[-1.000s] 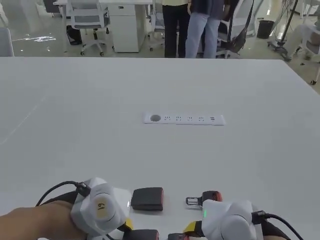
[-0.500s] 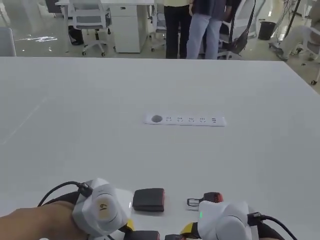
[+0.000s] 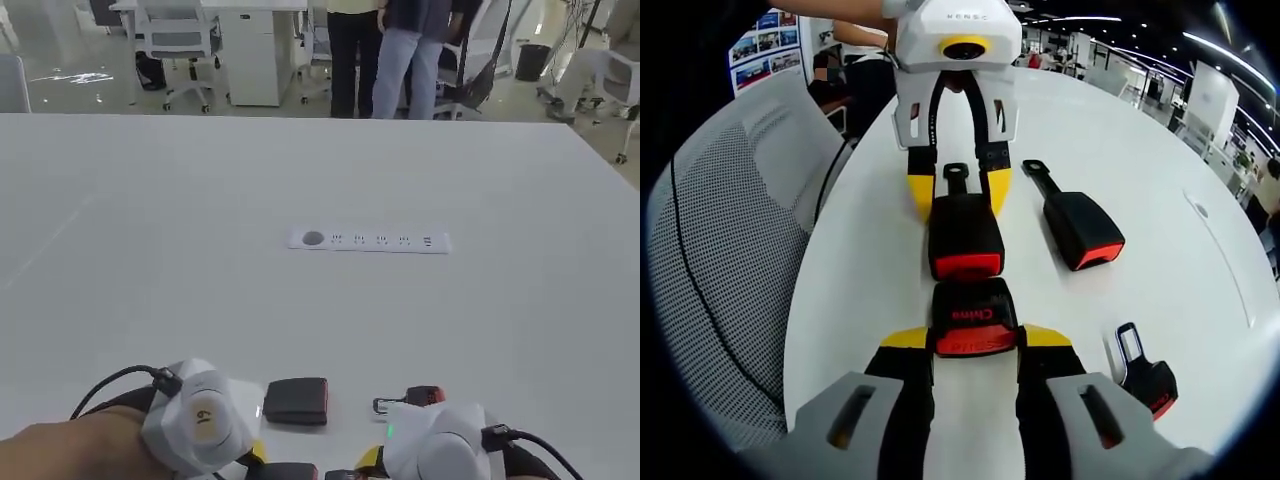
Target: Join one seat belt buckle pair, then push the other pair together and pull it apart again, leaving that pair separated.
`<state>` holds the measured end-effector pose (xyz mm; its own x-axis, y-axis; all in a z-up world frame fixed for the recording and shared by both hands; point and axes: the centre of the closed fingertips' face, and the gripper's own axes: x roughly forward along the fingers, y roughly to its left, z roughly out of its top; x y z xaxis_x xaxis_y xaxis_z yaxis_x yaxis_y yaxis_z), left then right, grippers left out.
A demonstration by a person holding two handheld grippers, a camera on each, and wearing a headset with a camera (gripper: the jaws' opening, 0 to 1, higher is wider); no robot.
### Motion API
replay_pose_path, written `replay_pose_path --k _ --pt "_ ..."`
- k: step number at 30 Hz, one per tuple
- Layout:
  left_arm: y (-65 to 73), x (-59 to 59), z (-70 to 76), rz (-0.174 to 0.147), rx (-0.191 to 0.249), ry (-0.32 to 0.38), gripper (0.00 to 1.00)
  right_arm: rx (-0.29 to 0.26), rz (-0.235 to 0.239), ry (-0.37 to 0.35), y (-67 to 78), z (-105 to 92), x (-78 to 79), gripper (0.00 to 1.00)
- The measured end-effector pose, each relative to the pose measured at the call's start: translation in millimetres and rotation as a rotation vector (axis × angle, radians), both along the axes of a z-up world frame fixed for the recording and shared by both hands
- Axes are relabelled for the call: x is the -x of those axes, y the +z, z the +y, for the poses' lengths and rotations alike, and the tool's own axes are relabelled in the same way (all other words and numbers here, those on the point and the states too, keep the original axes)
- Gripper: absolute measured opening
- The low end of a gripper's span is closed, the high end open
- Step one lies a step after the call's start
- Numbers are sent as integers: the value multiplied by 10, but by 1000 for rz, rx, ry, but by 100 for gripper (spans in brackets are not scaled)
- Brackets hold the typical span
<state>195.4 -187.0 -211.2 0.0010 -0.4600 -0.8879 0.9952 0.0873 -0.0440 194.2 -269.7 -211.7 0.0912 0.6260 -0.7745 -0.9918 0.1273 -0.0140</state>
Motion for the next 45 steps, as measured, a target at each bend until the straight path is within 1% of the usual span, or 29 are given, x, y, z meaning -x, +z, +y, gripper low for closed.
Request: replay_pose_path --k 5,8,11,12,13,14,15,16,18,19,20,22,24,25,26,27,28,29,30,33,35,36,39,42,45 --pt "0 -4 13 -4 9 5 30 10 -22 15 -1 -6 14 29" --pt "-5 -12 32 -8 12 8 31 7 -30 20 -12 -11 -10 29" --pt "0 -17 30 7 29 28 31 -3 -34 30 -2 -17 -25 29" --pt "5 -10 5 15 26 39 31 -1 -32 30 16 -1 -28 29" --pt "2 -11 -6 15 20 39 30 5 -26 23 18 11 -26 29" --pt "-1 -5 -11 11 7 27 30 13 -22 14 17 24 -34 29" --pt "-9 -7 2 1 -28 8 30 14 -23 14 22 34 -28 29" --pt "-11 -11 3 -9 -40 -10 30 14 -24 15 22 29 -16 28" --pt "-9 7 -1 -12 -31 -24 30 -7 -26 28 29 3 -2 28" --pt "-4 2 30 -6 -19 -29 30 -14 -25 32 23 -10 -4 28" --pt "-9 -3 37 -8 -17 -28 30 -29 -23 34 37 -11 -6 28" --pt "-11 -1 27 -8 -12 -23 30 -27 -24 33 47 -4 4 28" --pt "-17 -4 17 -7 -21 -17 30 -16 -20 27 55 -6 -1 29" --pt "-19 -4 15 -8 -35 -20 30 -4 -21 30 52 -3 -2 29" --pt "-13 8 -8 -3 -45 -13 30 3 -17 27 55 2 -1 29" --pt "-14 13 6 -7 -46 -19 30 -3 -18 37 64 -17 5 29" --pt "-8 14 16 -8 -29 -26 30 -28 0 43 67 -19 8 29" --pt "-3 18 11 10 -8 -7 30 -45 23 22 47 -37 -3 29" --pt "4 10 28 10 -3 2 30 -43 19 21 34 -58 -10 29" --pt "12 28 6 4 -18 -16 31 -37 21 17 57 -30 20 30" --pt "14 23 12 2 -17 -21 31 -31 25 18 56 -34 12 30" --pt "14 22 12 2 -17 -21 31 -28 11 28 48 -39 8 31" --pt "17 34 10 -18 -19 -37 32 -25 -5 38 42 -41 1 31" --pt "6 14 23 -17 -23 -28 32 -16 -19 54 51 -42 20 32" --pt "10 -8 22 -22 -34 -19 35 -1 -10 60 20 -65 25 35"
